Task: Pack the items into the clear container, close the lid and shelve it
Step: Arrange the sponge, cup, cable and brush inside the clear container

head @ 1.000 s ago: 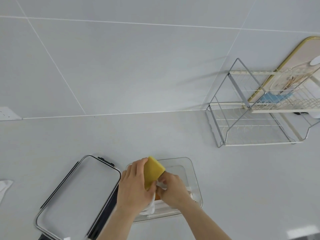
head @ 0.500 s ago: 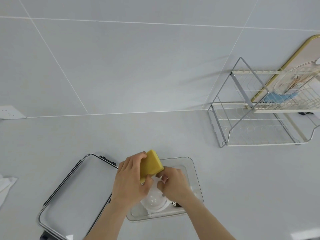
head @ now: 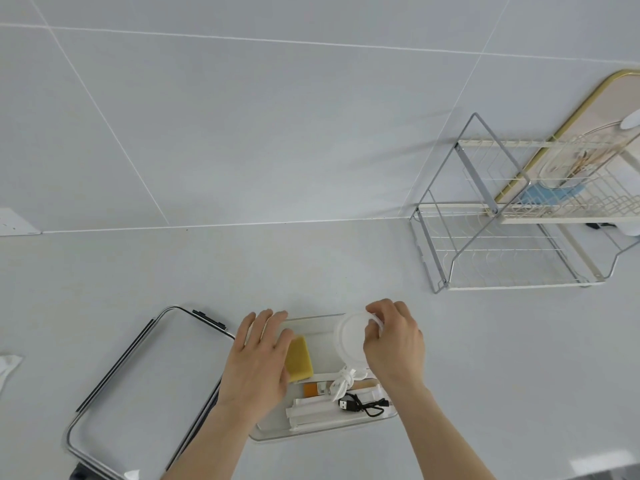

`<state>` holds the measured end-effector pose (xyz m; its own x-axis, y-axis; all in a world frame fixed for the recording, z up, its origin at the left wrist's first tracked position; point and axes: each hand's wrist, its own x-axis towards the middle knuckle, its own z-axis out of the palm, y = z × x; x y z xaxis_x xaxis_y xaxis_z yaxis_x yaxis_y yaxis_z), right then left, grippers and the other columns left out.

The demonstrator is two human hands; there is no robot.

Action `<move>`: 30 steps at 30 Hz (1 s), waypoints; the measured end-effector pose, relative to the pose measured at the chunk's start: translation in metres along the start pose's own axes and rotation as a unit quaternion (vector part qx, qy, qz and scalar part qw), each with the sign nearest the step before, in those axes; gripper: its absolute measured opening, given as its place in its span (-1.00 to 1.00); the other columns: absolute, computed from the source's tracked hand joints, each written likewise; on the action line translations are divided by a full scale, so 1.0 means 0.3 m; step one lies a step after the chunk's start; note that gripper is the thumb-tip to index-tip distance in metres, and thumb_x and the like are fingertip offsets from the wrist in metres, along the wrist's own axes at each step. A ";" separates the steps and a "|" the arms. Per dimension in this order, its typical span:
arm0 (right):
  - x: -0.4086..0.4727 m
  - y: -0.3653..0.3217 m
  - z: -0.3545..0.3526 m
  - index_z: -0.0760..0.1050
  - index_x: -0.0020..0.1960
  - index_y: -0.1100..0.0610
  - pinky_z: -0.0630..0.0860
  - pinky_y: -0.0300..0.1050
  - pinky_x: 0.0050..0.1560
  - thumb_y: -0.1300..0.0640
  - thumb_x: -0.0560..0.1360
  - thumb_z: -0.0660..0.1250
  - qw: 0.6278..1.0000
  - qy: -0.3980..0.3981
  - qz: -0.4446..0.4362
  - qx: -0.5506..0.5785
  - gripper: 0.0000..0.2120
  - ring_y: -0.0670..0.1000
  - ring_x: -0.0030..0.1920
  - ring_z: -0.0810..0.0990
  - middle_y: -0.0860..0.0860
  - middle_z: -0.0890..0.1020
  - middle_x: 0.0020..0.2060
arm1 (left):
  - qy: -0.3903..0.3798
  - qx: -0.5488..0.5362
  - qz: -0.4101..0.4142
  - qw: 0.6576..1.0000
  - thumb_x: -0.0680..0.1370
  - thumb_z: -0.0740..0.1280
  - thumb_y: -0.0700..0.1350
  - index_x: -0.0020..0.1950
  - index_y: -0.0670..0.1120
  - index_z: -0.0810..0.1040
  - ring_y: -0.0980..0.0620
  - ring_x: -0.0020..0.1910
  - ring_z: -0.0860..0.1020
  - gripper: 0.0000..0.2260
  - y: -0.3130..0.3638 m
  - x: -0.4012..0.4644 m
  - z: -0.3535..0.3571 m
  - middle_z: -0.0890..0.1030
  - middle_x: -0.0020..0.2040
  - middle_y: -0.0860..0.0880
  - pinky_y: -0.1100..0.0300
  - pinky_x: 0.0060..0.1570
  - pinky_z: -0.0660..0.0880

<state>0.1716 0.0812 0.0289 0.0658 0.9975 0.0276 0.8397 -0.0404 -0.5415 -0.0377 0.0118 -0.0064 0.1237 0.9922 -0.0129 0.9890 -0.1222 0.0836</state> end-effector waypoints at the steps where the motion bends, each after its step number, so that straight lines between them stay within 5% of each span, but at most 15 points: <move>1: -0.002 0.008 0.003 0.58 0.07 0.08 0.48 -0.04 -0.19 0.32 0.44 0.34 1.000 0.002 0.006 0.003 -0.75 0.15 -0.14 0.62 0.01 0.59 0.01 | -0.008 0.001 0.004 1.000 0.30 0.40 -0.04 0.15 -0.03 0.53 -0.21 0.43 0.29 -0.58 0.002 -0.003 0.002 0.39 0.42 -0.09 -0.19 0.44 0.14; 5: -0.005 0.028 0.015 0.58 0.04 0.08 0.53 0.00 -0.18 0.34 0.42 0.36 1.000 0.011 0.009 0.023 -0.75 0.13 -0.13 0.61 0.01 0.61 -0.03 | -0.036 -0.006 0.016 0.999 0.28 0.42 0.07 0.12 0.03 0.54 -0.24 0.48 0.22 -0.58 0.000 -0.017 0.014 0.31 0.48 -0.07 -0.25 0.44 0.13; 11: -0.006 0.024 0.033 0.59 -0.04 0.06 0.48 -0.05 -0.27 0.36 0.37 0.43 0.998 0.048 -0.037 0.006 -0.74 0.08 -0.08 0.53 -0.06 0.63 -0.16 | -0.038 -0.004 -0.019 0.999 0.19 0.60 -0.26 0.07 0.03 0.60 -0.20 0.35 0.41 -0.50 0.001 0.011 0.009 0.41 0.43 -0.06 -0.15 0.34 0.35; 17: 0.017 0.031 0.036 0.59 -0.07 0.03 0.41 -0.09 -0.28 0.31 0.39 0.46 0.998 0.049 -0.033 0.022 -0.78 0.06 -0.15 0.56 -0.11 0.66 -0.20 | -0.012 -0.039 -0.010 0.999 0.22 0.53 -0.20 0.16 0.01 0.54 -0.20 0.41 0.32 -0.47 0.028 0.005 0.008 0.35 0.44 -0.06 -0.16 0.41 0.21; 22: 0.024 0.055 0.027 0.59 -0.08 0.01 0.54 0.00 -0.16 0.26 0.44 0.45 0.993 0.048 0.030 0.105 -0.83 0.00 -0.20 0.59 -0.15 0.67 -0.18 | -0.018 -0.130 0.057 0.990 0.44 0.29 0.07 0.09 0.10 0.39 0.00 0.00 0.50 -0.75 0.197 0.023 0.025 0.55 -0.01 0.11 0.11 0.02 0.41; 26: 0.027 0.061 0.014 0.57 -0.11 -0.04 0.59 0.02 -0.12 0.26 0.44 0.45 0.984 0.051 0.062 0.160 -0.80 -0.13 -0.17 0.62 -0.19 0.66 -0.18 | -0.054 -0.147 -0.036 0.987 0.48 0.29 0.19 0.12 0.02 0.28 -0.01 -0.03 0.50 -0.63 0.301 0.059 0.078 0.57 -0.08 0.07 0.12 -0.06 0.39; 30: 0.013 0.063 0.018 0.56 -0.11 -0.02 0.56 0.02 -0.15 0.32 0.43 0.43 0.987 0.057 0.011 0.147 -0.76 -0.10 -0.13 0.60 -0.20 0.63 -0.16 | -0.087 -0.144 -0.069 0.983 0.48 0.37 0.10 0.23 -0.03 0.20 -0.03 -0.04 0.52 -0.52 0.330 0.066 0.111 0.61 -0.09 0.05 0.12 -0.09 0.32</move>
<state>0.1848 0.0845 0.0143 0.1568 0.9827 0.0983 0.6460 -0.0268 -0.7628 0.0654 0.0187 -0.0315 0.0273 0.9769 -0.2118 0.9360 0.0494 0.3484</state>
